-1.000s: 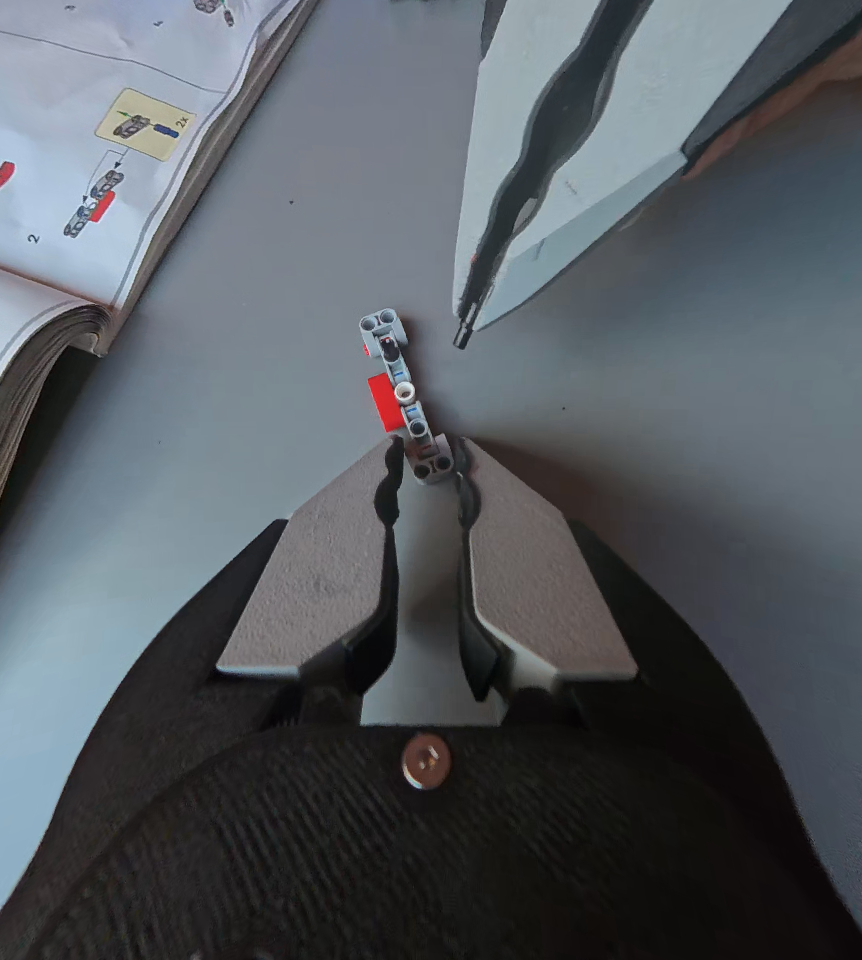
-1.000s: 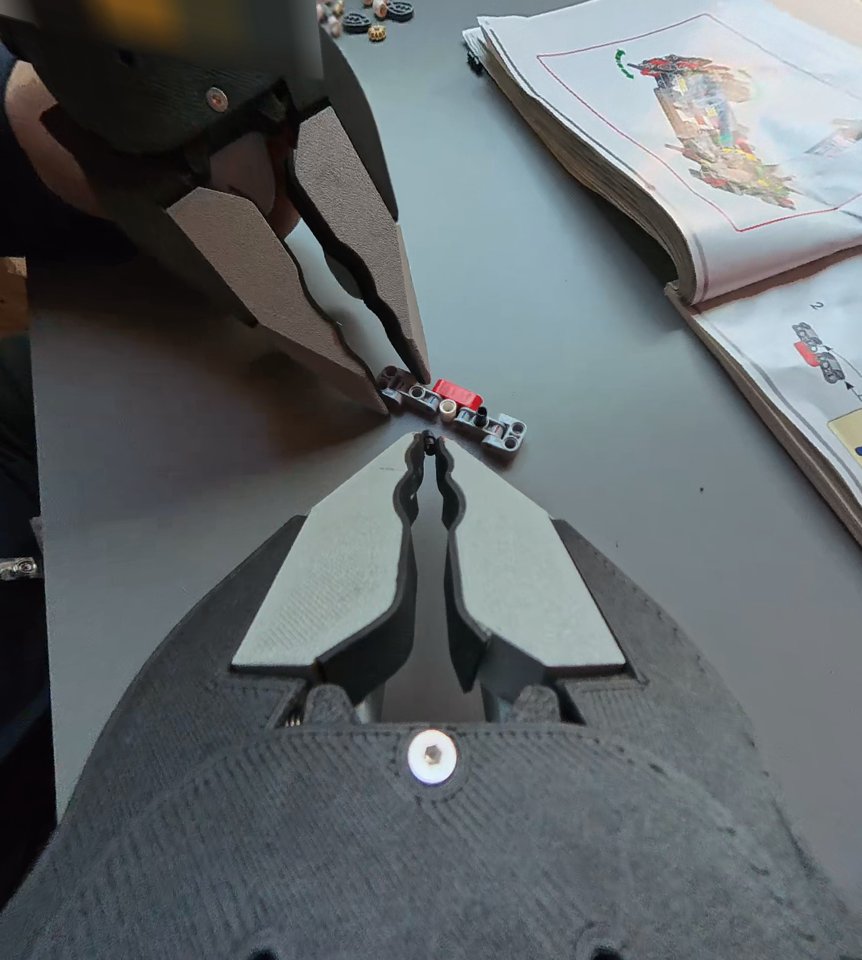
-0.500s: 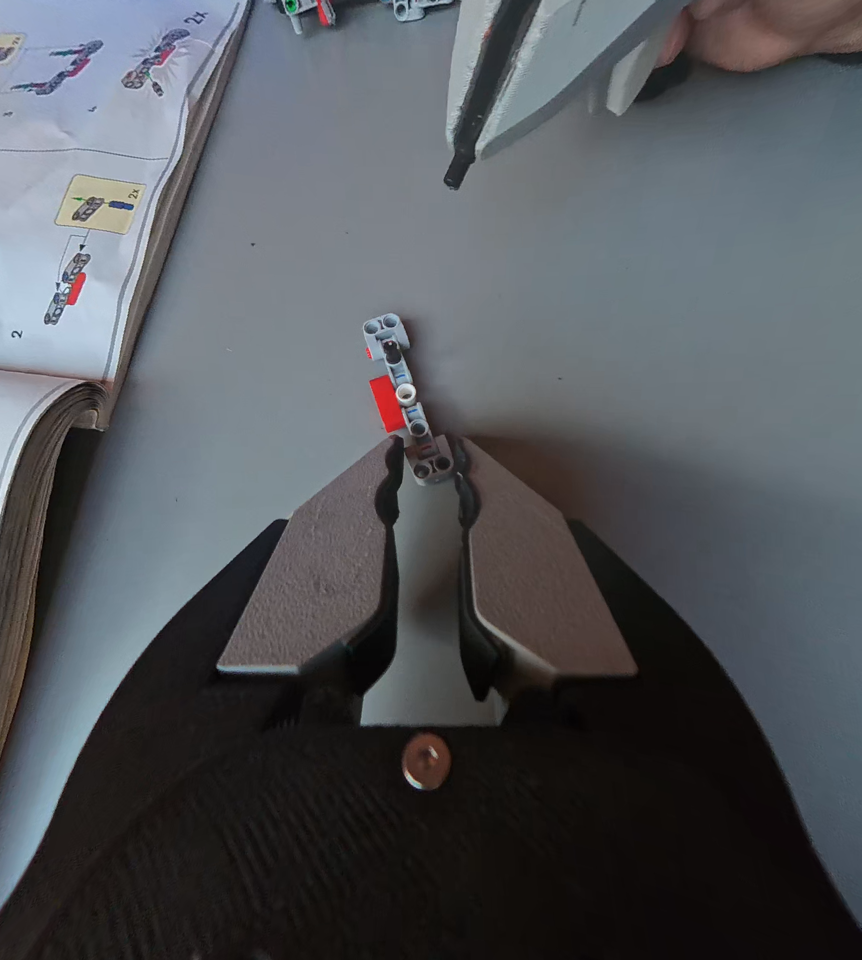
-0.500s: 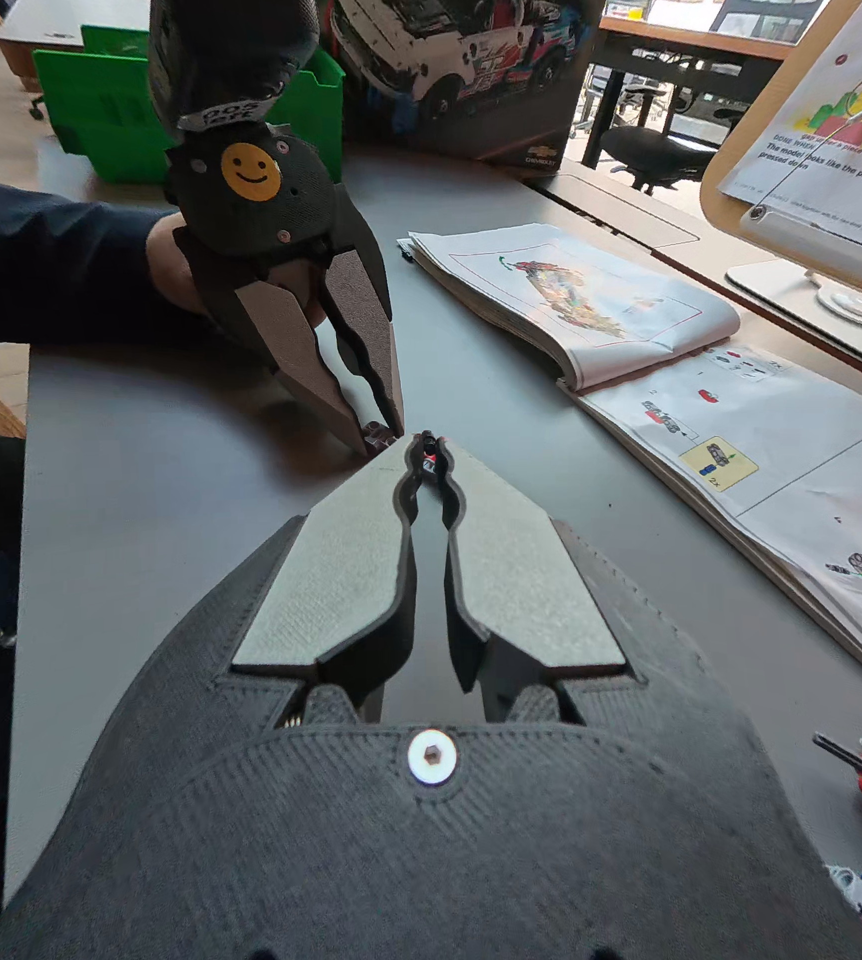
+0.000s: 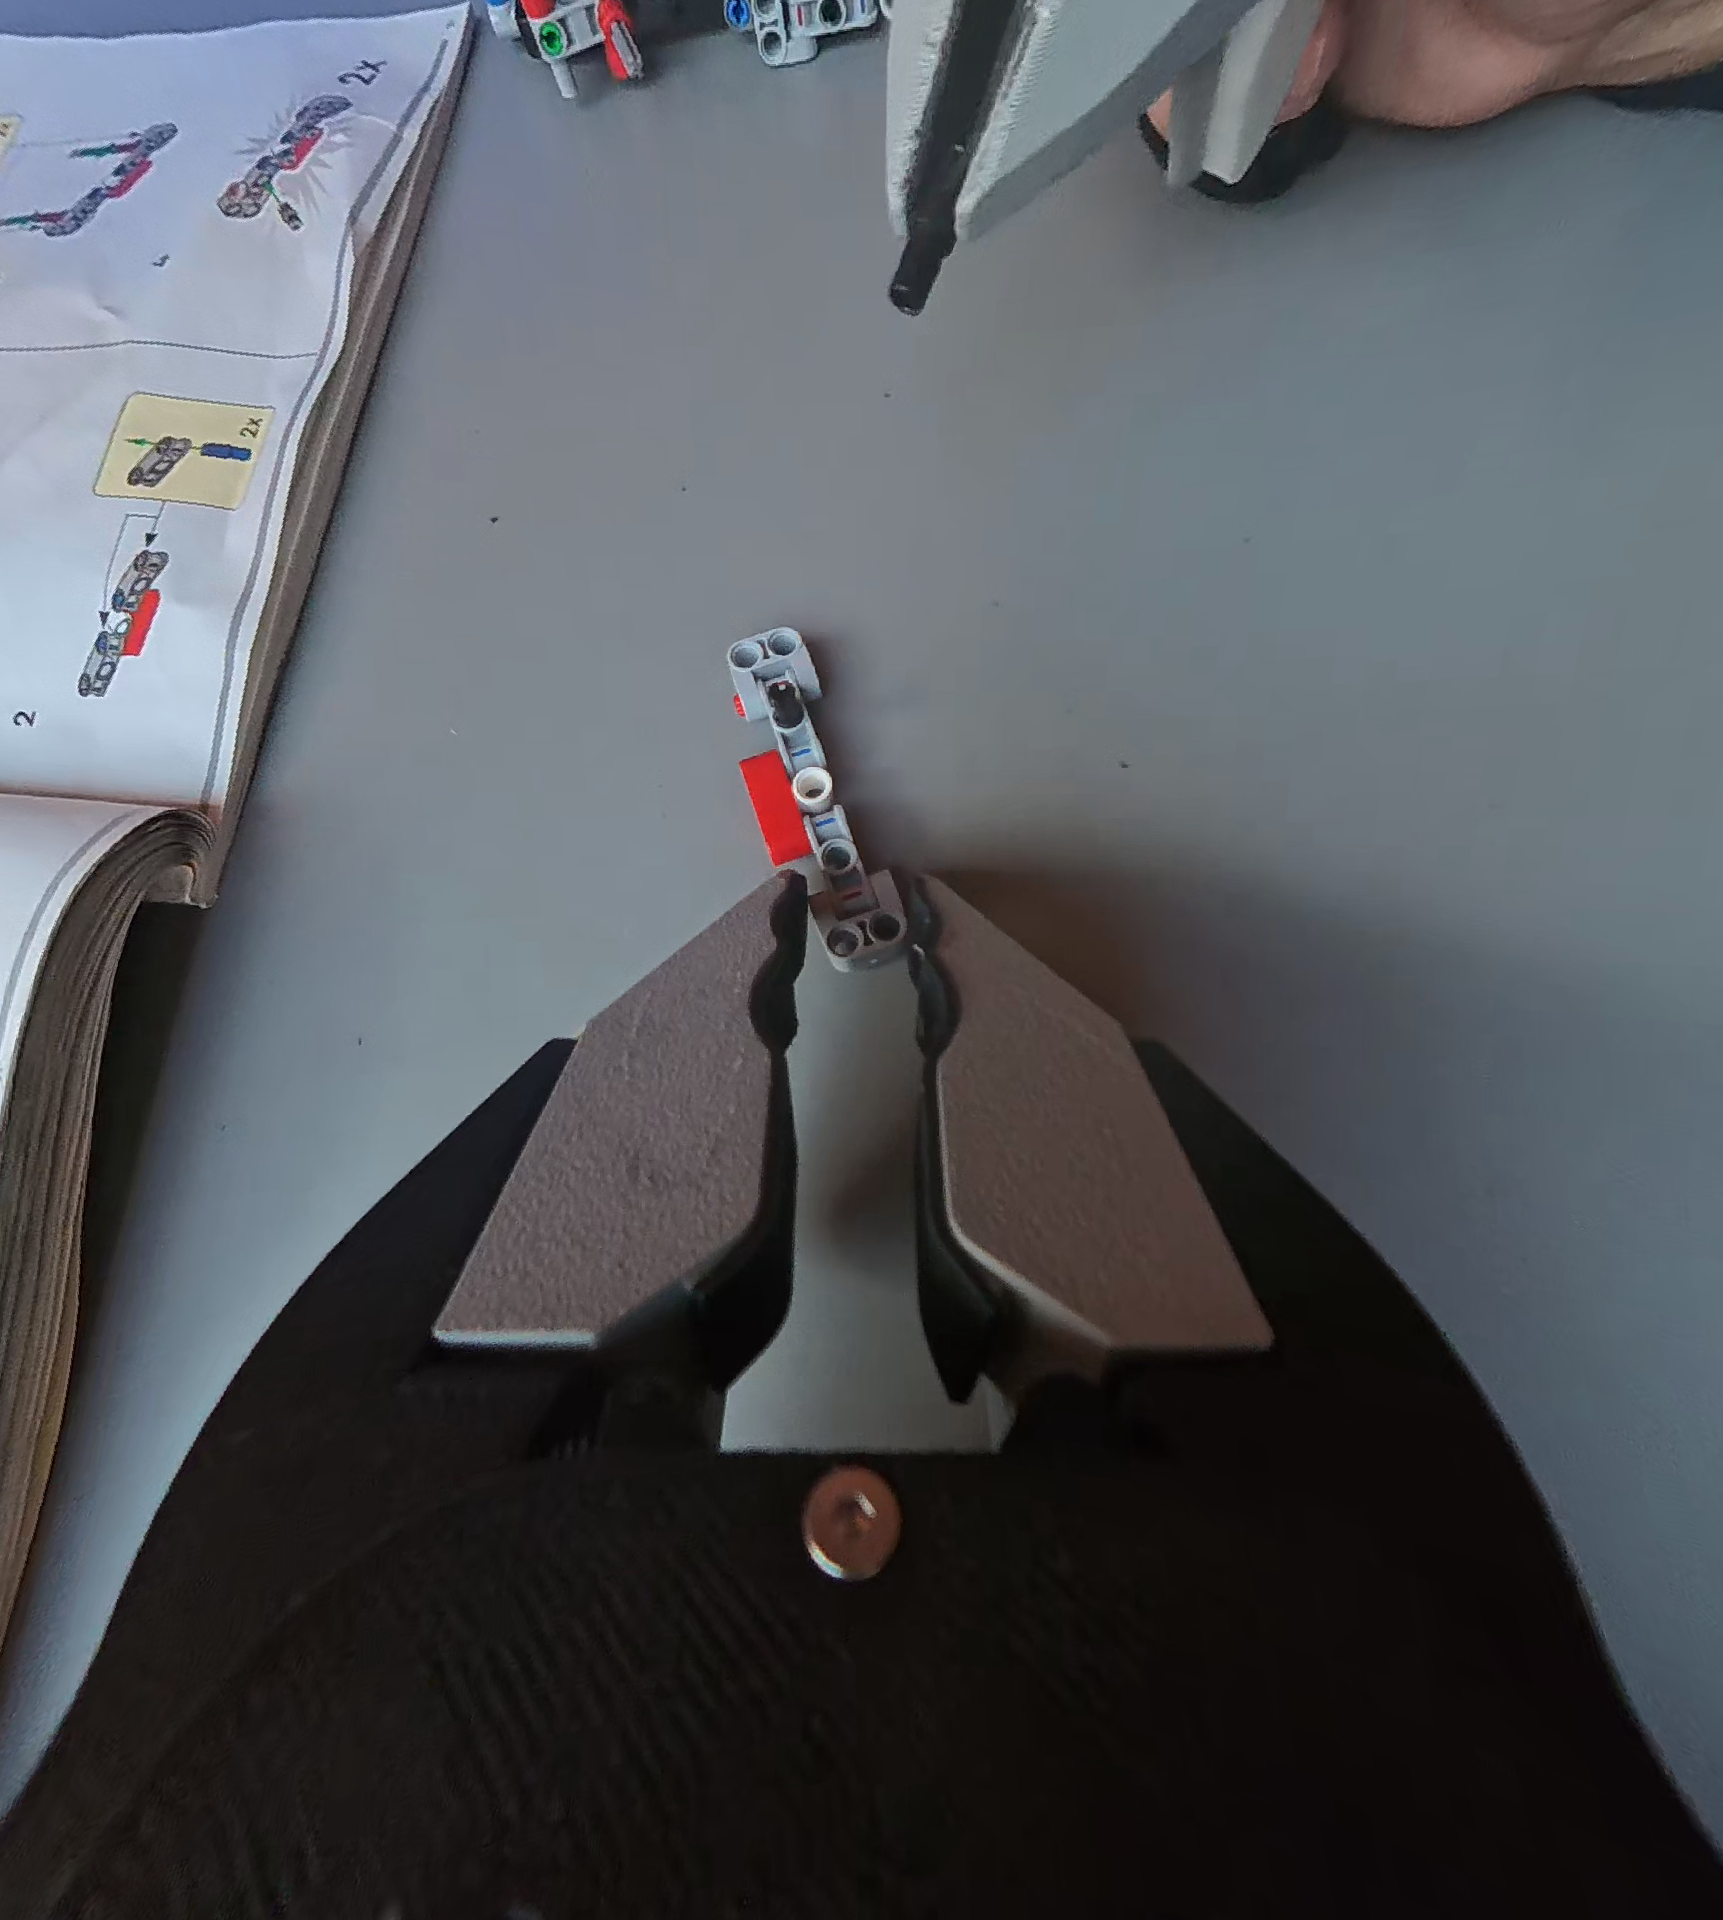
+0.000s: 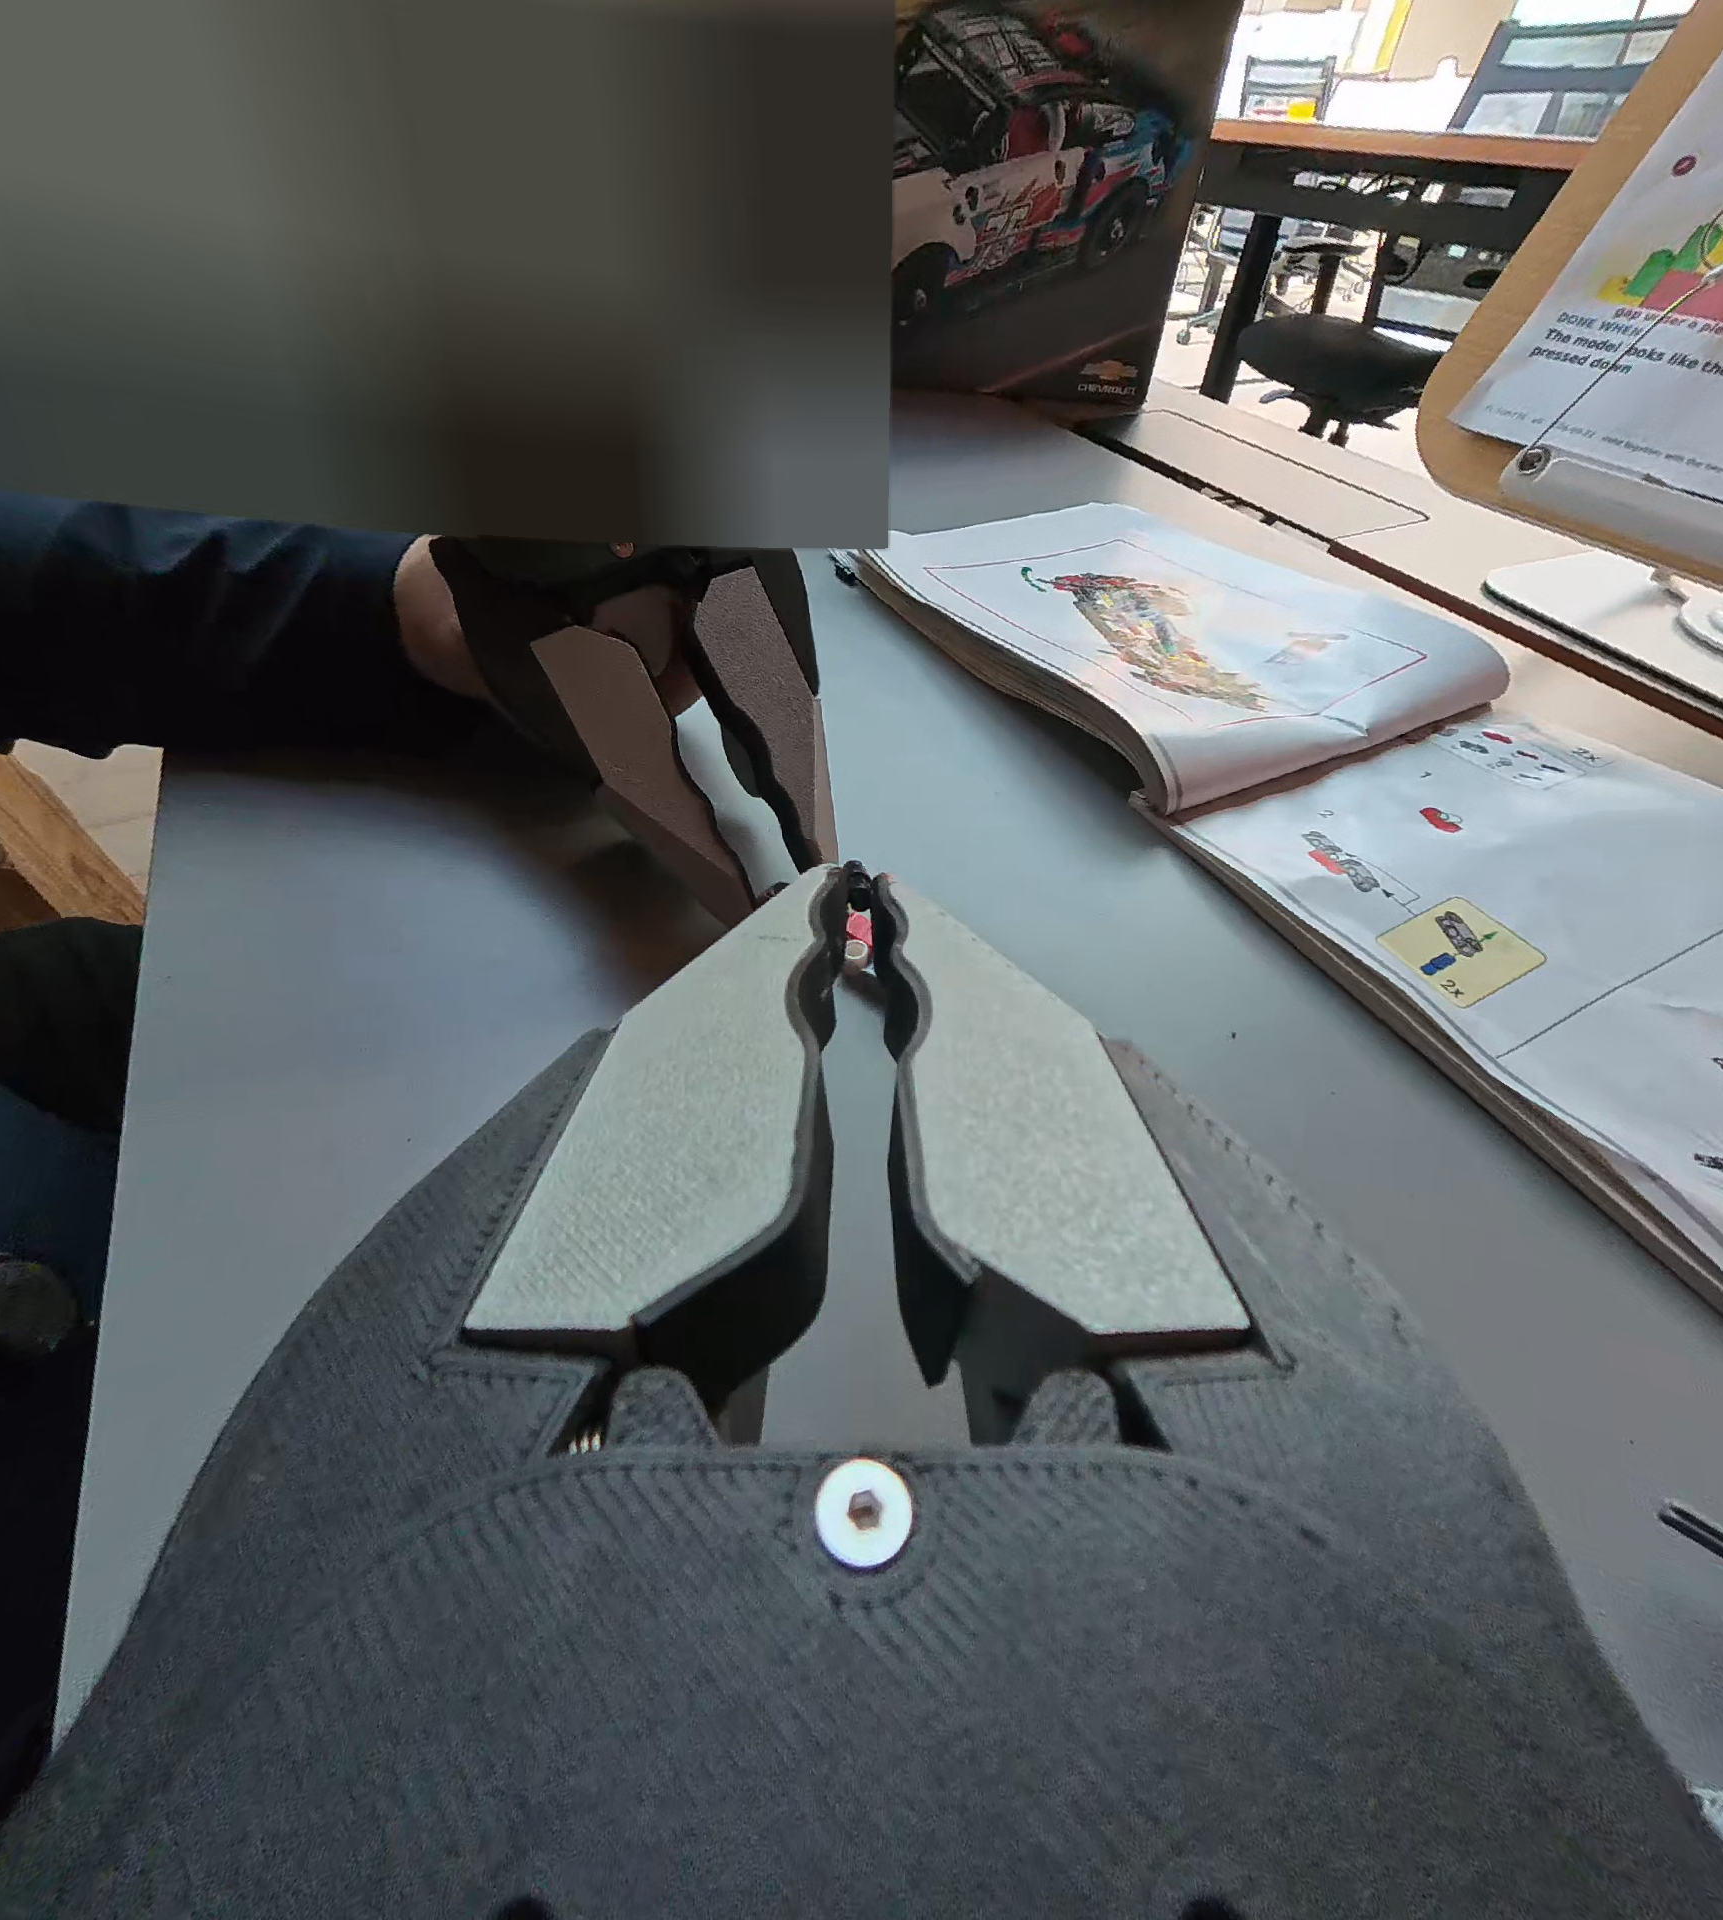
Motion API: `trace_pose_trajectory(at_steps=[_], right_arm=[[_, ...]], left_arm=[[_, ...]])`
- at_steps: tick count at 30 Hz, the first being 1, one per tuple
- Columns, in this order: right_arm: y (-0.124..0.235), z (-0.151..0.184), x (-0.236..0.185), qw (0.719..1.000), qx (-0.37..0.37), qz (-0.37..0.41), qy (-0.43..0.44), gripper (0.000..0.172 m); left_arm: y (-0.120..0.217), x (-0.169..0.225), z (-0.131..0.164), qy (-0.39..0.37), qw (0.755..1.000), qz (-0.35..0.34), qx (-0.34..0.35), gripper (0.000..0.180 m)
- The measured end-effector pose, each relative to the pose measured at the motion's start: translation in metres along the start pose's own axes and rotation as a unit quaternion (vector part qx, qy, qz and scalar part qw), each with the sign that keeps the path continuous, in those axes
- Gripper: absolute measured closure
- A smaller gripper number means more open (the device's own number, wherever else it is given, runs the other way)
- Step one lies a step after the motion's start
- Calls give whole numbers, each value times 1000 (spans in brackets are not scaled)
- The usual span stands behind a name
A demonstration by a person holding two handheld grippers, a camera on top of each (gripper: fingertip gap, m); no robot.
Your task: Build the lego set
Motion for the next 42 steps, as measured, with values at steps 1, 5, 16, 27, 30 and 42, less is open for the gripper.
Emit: trace_pose_trajectory(at_steps=[1,5,16,27,30,42], right_arm=[[0,0,0,1000,-1,0,2,170],[-1,0,-1,1000,-4,2,5,170],[-3,1,-1,1000,-13,10,8,170],[-2,0,4,1000,-8,23,6,170],[1,0,4,1000,-1,28,7,170],[9,0,6,999,17,34,2,170]], left_arm=[[0,0,0,-1,1000,0,0,163],[0,0,0,-4,1000,-2,0,163],[0,2,0,-20,1000,-16,-3,163],[1,-1,1,1,999,-50,-18,163],[4,6,1,61,996,-53,-25,163],[-1,34,-30,235,971,34,39,149]])
Point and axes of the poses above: each gripper's, where its closed fingertips meet, y back along the fingers, z out of its underside, x = y × z across the jaws, the point moved 9 cm from there along y, back along the fingers, and after that the axes turned 14 degrees about -y, right-handed, at the moved point
